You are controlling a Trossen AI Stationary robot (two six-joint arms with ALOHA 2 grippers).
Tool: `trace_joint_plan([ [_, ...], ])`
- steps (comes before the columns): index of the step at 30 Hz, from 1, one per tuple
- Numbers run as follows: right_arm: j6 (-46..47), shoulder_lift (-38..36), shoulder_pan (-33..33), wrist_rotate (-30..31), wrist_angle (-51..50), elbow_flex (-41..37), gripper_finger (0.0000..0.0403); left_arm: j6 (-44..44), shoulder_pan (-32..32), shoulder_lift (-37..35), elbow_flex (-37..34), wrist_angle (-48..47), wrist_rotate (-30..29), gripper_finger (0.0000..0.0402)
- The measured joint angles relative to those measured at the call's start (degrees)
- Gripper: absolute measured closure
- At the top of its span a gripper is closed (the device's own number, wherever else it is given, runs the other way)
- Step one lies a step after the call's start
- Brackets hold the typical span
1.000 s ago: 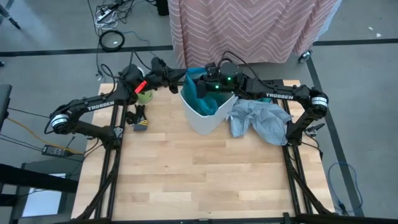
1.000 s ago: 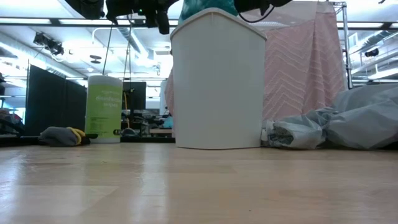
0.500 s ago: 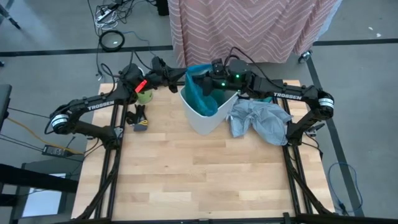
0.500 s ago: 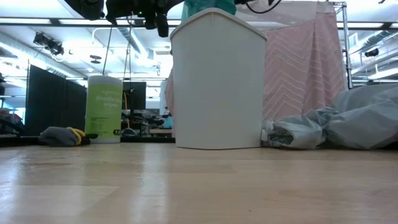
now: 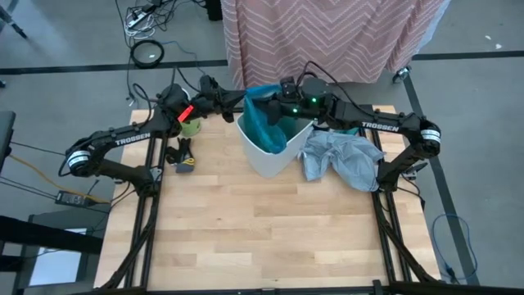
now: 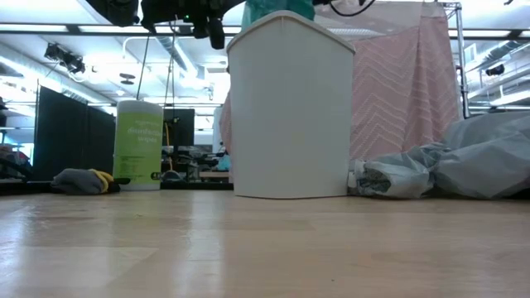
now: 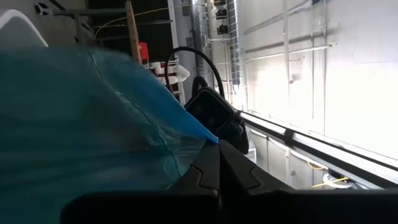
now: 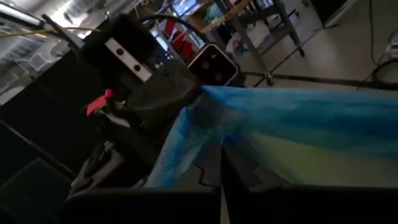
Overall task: Place trash/remove bag and relplace
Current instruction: Close the trash bag
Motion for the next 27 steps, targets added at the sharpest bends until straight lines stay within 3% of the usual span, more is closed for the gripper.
trace_joint_plan([
  [8, -1.92, -2.52, -0.54, 3.33, -0.26, 0.0, 0.0403, 0.0, 0.0, 0.0, 0.0, -0.36, 0.09, 0.04],
  [27, -1.3, -0.66, -1.27, 3.29, 4.35, 0.06, 0.0403, -0.03, 0.0, 0.0, 0.0, -0.44, 0.37, 0.04],
])
